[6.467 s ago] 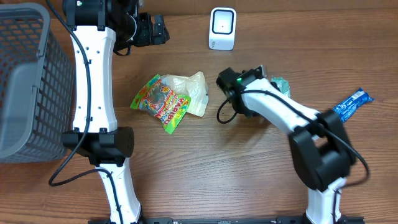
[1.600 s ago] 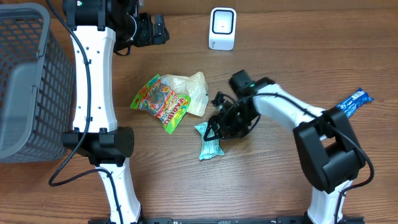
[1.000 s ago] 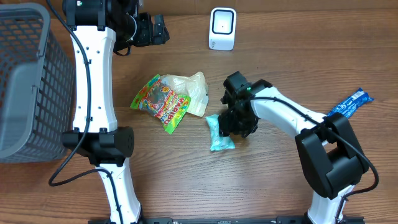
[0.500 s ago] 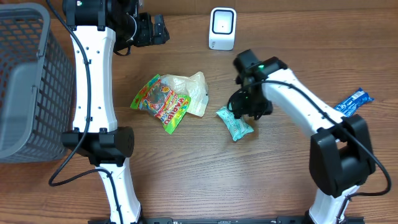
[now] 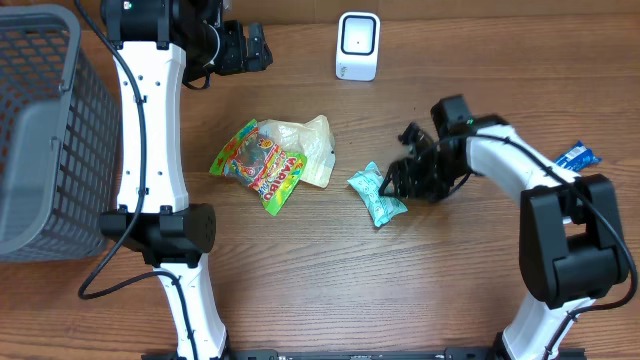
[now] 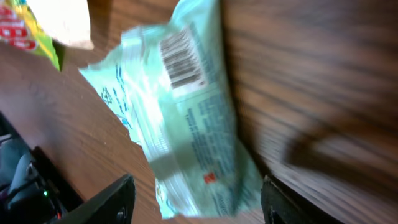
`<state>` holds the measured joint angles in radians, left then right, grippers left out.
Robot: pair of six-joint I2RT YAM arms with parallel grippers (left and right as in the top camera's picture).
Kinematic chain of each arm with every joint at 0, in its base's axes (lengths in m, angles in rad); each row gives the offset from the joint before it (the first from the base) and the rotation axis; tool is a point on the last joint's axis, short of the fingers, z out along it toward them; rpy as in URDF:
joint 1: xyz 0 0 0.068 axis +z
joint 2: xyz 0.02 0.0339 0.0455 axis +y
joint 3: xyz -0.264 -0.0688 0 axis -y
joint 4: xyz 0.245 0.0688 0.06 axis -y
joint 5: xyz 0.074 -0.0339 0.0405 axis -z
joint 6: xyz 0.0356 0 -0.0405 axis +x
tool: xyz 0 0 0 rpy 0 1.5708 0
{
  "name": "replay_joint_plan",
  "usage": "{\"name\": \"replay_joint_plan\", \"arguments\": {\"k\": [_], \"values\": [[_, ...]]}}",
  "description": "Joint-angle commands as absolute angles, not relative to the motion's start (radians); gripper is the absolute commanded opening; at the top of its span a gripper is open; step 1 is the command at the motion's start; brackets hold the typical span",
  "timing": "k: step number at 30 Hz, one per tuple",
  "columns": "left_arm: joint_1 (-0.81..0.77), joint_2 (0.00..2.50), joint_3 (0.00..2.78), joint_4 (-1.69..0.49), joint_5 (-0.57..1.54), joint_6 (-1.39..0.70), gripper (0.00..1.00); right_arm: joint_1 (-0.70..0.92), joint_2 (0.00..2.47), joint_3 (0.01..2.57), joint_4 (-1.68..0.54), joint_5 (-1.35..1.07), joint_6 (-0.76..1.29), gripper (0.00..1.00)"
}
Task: Scan the item barcode
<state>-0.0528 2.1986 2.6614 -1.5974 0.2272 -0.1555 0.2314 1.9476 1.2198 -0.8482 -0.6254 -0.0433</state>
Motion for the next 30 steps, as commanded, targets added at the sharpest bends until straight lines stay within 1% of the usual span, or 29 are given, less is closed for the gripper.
{"name": "replay_joint_plan", "arguments": {"k": [1,4,7,12,15,17,19,22,24,27,28,30], "values": [[-0.066,2.171,2.659,-1.596,0.225,-0.161,1.0,0.257,1.924,1.149,-0.764,-0.69,-0.076,0.65],[-0.066,2.171,2.659,-1.596,0.225,-0.161,1.0,0.267,1.924,1.096,-0.679,-0.69,-0.075,0.58],[-0.066,2.171,2.659,-1.596,0.225,-0.161,1.0,0.269,1.924,1.065,-0.632,-0.691,-0.075,0.48],[-0.066,2.171,2.659,-1.596,0.225,-0.161,1.0,0.269,1.924,1.048,-0.621,-0.679,-0.075,0.26],[-0.066,2.171,2.659,-1.596,0.225,-0.161,1.0,0.269,1.922,1.053,-0.623,-0.67,-0.075,0.21],[-0.066,2.171,2.659,-1.596,0.225,-0.161,1.0,0.268,1.915,1.071,-0.646,-0.64,-0.075,0.2],[-0.066,2.171,2.659,-1.596,0.225,-0.161,1.0,0.271,1.899,1.102,-0.694,-0.567,-0.075,0.2],[-0.066,2.171,2.659,-1.596,0.226,-0.161,1.0,0.297,1.869,1.17,-0.793,-0.356,-0.076,0.2],[-0.066,2.171,2.659,-1.596,0.225,-0.161,1.0,0.326,1.858,1.211,-0.844,-0.204,-0.076,0.24],[-0.066,2.171,2.659,-1.596,0.225,-0.161,1.0,0.382,1.857,1.254,-0.9,0.007,-0.076,0.38],[-0.066,2.171,2.659,-1.596,0.225,-0.161,1.0,0.415,1.857,1.259,-0.912,0.119,-0.075,0.47],[-0.066,2.171,2.659,-1.596,0.225,-0.161,1.0,0.442,1.857,1.26,-0.913,0.187,-0.059,0.63]]}}
